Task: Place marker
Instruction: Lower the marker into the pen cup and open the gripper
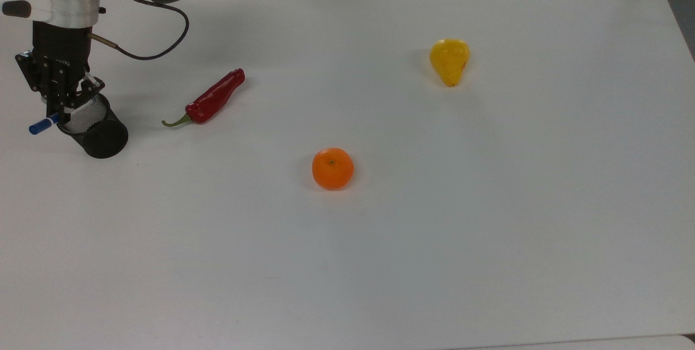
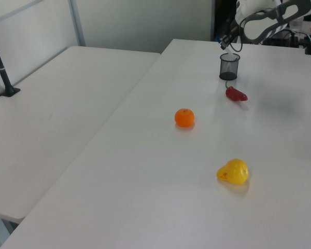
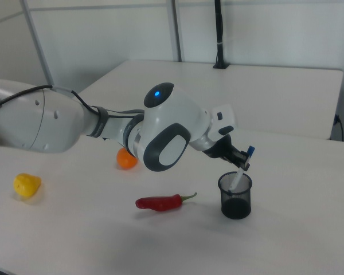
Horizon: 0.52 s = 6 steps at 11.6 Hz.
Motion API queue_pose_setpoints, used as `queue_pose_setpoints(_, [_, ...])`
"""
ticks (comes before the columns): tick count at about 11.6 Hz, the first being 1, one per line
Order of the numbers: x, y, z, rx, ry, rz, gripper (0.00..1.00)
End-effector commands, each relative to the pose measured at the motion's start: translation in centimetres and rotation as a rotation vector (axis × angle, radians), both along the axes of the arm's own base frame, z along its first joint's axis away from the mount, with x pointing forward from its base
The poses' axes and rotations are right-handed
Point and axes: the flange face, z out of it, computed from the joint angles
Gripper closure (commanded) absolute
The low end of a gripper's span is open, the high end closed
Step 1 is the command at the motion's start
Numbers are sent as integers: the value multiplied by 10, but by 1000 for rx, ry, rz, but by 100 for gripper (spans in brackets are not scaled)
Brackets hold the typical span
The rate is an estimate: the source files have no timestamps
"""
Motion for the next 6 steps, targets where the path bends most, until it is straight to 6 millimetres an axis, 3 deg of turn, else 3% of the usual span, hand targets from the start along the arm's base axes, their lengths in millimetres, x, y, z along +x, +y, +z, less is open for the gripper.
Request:
queue_pose_setpoints(1, [-3, 0, -5, -17, -4, 20, 100])
queue_pose_setpoints(2, [-3, 0, -4, -17, -4, 20, 97])
queue_pose_setpoints(3, [-3, 0, -5, -15, -3, 19, 88])
queue_pose_setpoints(6, [-3, 0, -5, -15, -4, 18, 70])
